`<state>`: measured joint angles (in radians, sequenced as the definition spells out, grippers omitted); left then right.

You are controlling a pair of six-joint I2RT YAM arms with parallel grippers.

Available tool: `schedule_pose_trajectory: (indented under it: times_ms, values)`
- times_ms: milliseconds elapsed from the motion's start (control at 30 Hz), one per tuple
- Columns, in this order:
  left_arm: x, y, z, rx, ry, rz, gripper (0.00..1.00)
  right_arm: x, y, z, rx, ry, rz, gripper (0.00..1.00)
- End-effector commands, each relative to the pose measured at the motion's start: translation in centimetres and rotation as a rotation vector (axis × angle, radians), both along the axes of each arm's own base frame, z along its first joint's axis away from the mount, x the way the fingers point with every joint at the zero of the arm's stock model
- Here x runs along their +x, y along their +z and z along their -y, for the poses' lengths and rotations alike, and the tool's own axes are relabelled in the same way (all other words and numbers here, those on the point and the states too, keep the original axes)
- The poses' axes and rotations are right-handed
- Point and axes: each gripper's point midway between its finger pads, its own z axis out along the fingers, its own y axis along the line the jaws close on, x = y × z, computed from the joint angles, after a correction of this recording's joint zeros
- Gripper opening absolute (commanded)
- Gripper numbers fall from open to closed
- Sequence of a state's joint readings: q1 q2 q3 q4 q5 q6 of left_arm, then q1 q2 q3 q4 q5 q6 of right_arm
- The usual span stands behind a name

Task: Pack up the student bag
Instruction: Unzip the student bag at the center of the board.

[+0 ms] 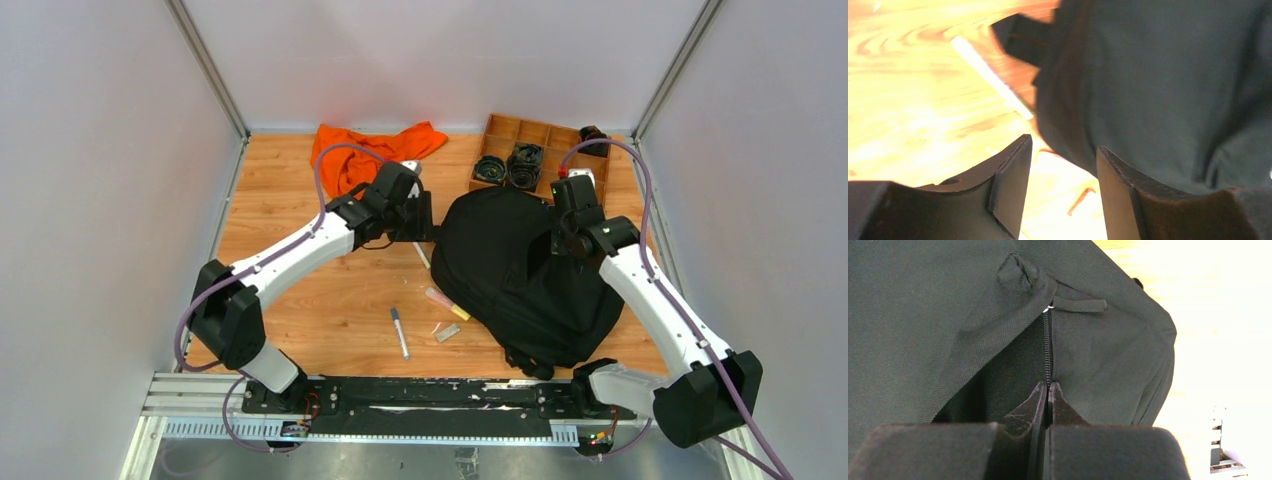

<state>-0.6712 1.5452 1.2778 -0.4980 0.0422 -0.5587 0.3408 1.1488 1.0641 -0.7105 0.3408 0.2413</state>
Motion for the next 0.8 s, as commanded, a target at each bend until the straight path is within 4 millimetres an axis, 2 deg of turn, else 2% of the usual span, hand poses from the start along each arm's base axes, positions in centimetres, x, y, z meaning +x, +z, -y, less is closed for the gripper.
schedule_pose_trajectory:
  times_ms: [0,67,167,267,567,767]
  values:
    - [1.8,-5.4,-4.3,0.148,0.319,-0.091,0.55,-0.2,0.1,0.0,0.013,0.020,-0.001,0.00]
    - [2.4,-7.2,-4.5,0.165,0.409,-0.129,0.57,-0.1,0.2,-0.2,0.022,0.026,0.004,0.00]
    - [3.4,-8.5,-4.0,0.202,0.443,-0.125,0.61,0.1,0.4,-0.5,0.036,0.038,0.011,0.00]
    - [4.3,-10.4,-3.7,0.239,0.465,-0.148,0.60,0.0,0.5,-0.7,0.043,0.049,0.012,0.00]
    - [5.1,-12.2,-2.9,0.261,0.524,-0.177,0.56,0.0,0.8,-1.4,0.076,0.073,0.022,0.00]
    - [4.2,-14.3,-3.2,0.344,0.586,-0.242,0.51,0.2,0.4,-1.9,0.095,0.084,0.007,0.00]
